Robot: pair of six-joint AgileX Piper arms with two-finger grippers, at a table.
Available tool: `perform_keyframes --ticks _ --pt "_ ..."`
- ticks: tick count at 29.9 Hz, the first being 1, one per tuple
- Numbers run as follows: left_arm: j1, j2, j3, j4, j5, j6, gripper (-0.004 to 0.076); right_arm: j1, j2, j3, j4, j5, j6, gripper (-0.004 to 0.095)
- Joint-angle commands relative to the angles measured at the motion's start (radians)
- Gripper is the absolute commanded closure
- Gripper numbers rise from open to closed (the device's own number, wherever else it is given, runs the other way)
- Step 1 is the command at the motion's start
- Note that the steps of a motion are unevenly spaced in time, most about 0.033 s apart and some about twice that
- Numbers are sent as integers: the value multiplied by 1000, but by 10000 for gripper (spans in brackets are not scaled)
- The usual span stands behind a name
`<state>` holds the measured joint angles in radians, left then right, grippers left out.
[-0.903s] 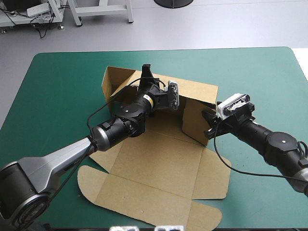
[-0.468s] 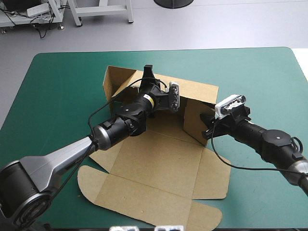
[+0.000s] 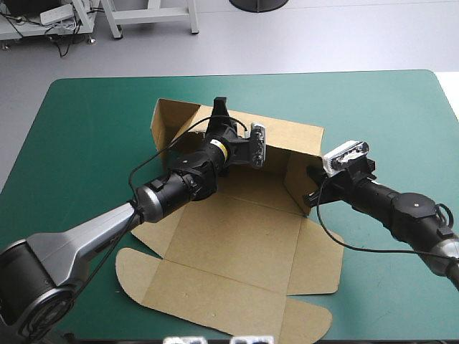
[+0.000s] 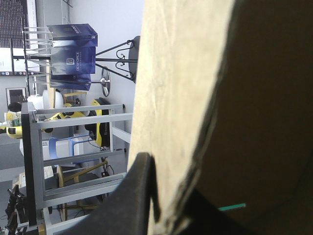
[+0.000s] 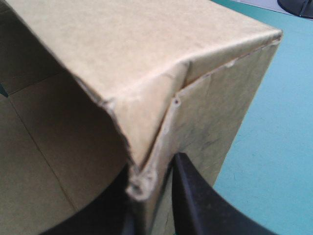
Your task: Fold the box
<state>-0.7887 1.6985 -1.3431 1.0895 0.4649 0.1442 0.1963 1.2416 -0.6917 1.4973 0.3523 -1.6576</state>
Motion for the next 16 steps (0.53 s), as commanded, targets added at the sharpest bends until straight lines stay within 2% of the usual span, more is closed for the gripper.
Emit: perform_keyframes --ticks 1,2,5,8,11,13,16 --pt "-21 -42 -26 -32 -52 -7 709 9 -18 -34 11 161 -15 901" --pt "-25 -46 -26 -34 -45 6 709 9 -18 -34 11 159 -12 929" --pt "-60 -63 -24 -64 -23 64 707 9 -18 -34 17 142 12 926" --pt "-81 -87 -24 -100 -8 111 661 9 -18 -43 14 102 35 926" --pt "-83 -108 -24 -155 -7 132 557 9 -18 -65 -13 42 35 926" --pt "-83 -123 -24 -165 7 140 478 9 -18 -88 -69 5 58 926" --pt "-83 -139 -24 -187 17 140 402 7 -18 -116 -159 -9 105 927"
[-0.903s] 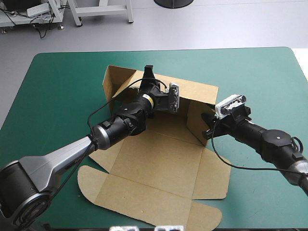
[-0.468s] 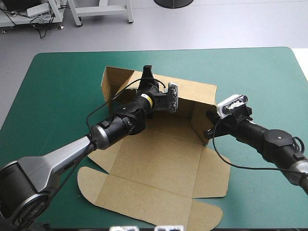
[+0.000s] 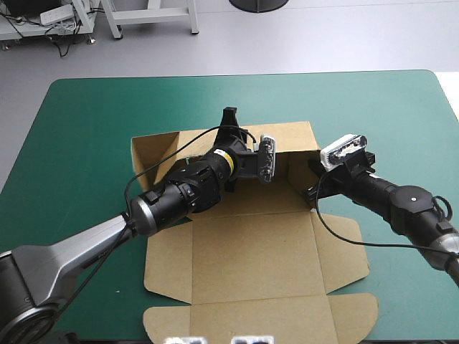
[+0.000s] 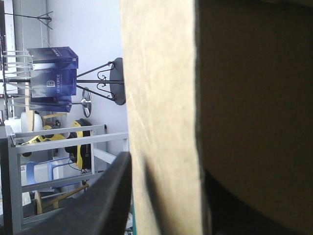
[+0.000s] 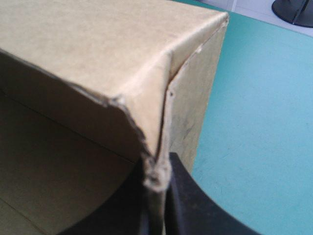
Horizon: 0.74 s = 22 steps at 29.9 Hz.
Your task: Fold the box
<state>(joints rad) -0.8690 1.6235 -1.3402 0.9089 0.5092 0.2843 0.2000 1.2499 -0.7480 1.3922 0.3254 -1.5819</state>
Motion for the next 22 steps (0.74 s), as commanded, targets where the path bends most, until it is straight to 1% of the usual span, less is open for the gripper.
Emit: perform_keyframes --ticks 1,4,7,9,17,20,22 --pt "-3 -70 -27 -19 -28 0 393 3 -26 -69 -61 9 36 928" --pt "-10 -90 -27 -80 -35 35 384 3 -26 -83 -65 -24 46 928" --pt "-22 -100 -27 -128 -34 88 384 3 -24 -92 -65 -83 64 928" --pt "-24 -105 -27 -141 -30 92 384 3 -17 -92 -65 -133 91 928" --pt "-55 -152 -27 -314 -12 161 384 3 49 -92 -65 -147 130 928" --pt "-62 -181 -27 -411 40 163 384 3 59 -92 -65 -138 132 928" --pt "-62 -204 -27 -515 99 193 384 3 59 -92 -65 -136 132 928"
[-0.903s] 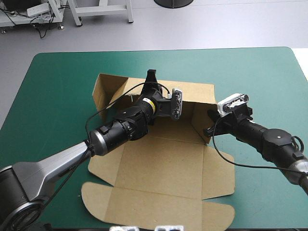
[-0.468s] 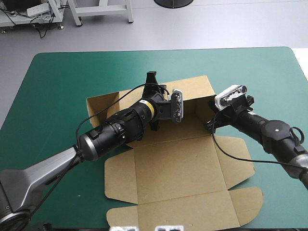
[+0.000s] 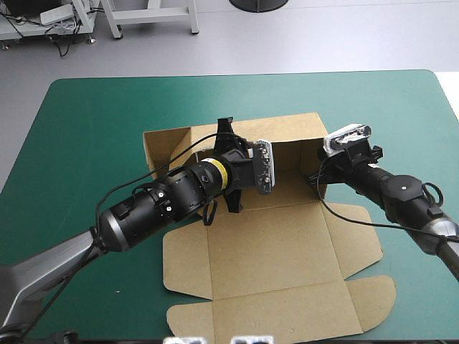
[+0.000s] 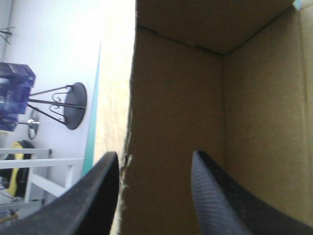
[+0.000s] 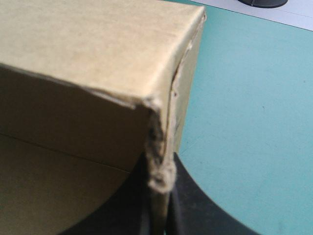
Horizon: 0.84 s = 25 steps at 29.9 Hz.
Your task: Fold the box
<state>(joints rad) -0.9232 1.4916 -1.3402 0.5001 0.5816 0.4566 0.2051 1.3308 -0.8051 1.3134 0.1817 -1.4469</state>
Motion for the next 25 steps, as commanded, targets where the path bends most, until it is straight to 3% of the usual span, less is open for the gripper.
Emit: perform_keyframes --ticks 1,6,12,19,22,25 --pt "-8 -81 -29 -147 58 26 384 -2 -21 -37 14 14 -3 928" --pt "-4 -135 -29 -279 178 24 384 -2 -20 -45 14 21 -3 928" --pt "15 -208 -33 -291 200 -111 384 -2 -20 -49 -9 35 -3 928" --pt "187 -253 -89 -296 337 -233 384 -2 -20 -51 -38 71 36 928" --pt "297 -262 -100 -294 344 -255 384 -2 -20 -61 -145 122 135 926" --pt "402 -269 -106 -296 340 -255 384 -2 -20 -100 -394 210 364 926"
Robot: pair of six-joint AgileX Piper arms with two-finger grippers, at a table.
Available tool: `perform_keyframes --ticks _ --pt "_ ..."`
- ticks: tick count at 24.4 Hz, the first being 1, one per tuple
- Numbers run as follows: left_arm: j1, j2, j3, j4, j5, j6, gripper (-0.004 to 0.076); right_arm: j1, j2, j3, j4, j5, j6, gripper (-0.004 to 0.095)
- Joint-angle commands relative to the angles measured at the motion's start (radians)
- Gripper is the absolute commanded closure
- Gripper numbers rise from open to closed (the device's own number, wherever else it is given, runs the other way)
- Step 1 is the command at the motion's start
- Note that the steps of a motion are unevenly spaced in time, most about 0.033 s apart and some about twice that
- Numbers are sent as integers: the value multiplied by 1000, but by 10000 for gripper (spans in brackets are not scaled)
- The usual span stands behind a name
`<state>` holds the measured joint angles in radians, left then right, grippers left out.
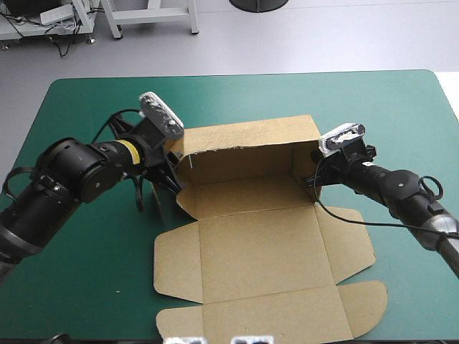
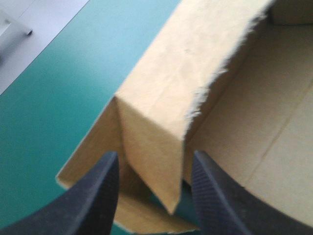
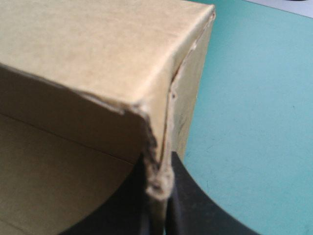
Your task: Fold the box
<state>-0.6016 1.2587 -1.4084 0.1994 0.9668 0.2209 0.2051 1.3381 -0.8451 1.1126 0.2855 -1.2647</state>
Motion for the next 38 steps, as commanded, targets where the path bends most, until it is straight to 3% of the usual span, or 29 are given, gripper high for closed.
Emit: perform_keyframes --ticks 1,5,8,12,19,23,27,33,38 --pt "117 -37 -39 0 -45 -19 384 -2 -27 -80 -294 144 274 926" --pt "254 -37 -39 -64 -48 -12 384 -2 -27 -180 -621 322 552 927" --pt "347 -37 -39 -120 -48 32 384 -2 -27 -251 -770 441 677 926" --pt "437 -37 -39 -136 -52 43 384 -2 -27 -320 -885 544 747 927" --pt "512 -37 -39 -177 -67 83 384 -2 -3 -436 -911 655 758 928" --pt "512 -37 -39 -233 -67 108 384 -2 151 -549 -922 799 791 928" --pt "512 -37 -39 -308 -65 160 384 -2 385 -793 -922 961 809 928" --pt "512 -37 -39 -302 -65 166 384 -2 571 -1015 -926 971 852 928" --pt "512 -37 -39 -302 -65 166 384 -2 611 -1045 -935 971 852 878"
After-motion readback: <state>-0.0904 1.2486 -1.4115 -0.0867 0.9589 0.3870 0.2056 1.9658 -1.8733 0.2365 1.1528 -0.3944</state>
